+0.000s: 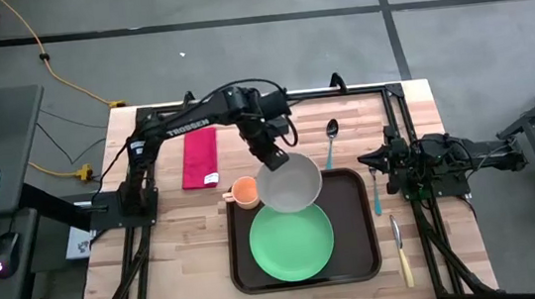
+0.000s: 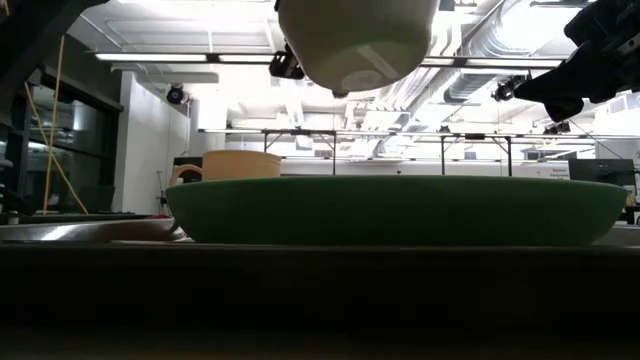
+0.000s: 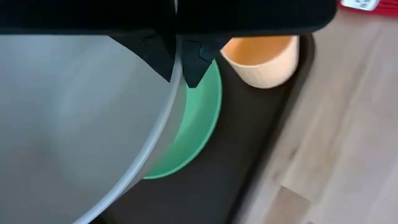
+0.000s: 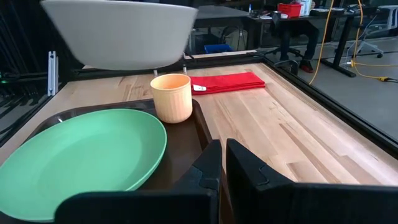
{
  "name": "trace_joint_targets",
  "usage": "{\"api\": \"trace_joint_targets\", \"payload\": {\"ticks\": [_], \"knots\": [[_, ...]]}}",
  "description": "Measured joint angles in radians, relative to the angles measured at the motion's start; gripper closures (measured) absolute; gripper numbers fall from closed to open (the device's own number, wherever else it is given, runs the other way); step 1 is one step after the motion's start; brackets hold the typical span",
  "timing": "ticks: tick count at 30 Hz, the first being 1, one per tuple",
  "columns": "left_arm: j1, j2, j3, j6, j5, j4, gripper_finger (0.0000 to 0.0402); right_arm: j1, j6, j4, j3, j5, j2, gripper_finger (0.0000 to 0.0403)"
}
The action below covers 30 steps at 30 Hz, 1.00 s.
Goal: Set up tray
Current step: Put the gray bowl on top of the green plate on the brown serving tray
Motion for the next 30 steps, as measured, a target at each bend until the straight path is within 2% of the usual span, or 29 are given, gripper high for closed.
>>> {"api": "trace_joint_targets", "payload": {"ticks": [19,30], "knots": [[-0.161,0.0,0.0,-0.179,-0.082,0.011,0.0384,0.0,0.0,0.0,0.0,0.0,0.0,0.0402],[-0.218,0.0,0.0,-0.25,-0.114,0.01,0.0384,0.0,0.0,0.0,0.0,-0.001,0.0,0.0402]]}}
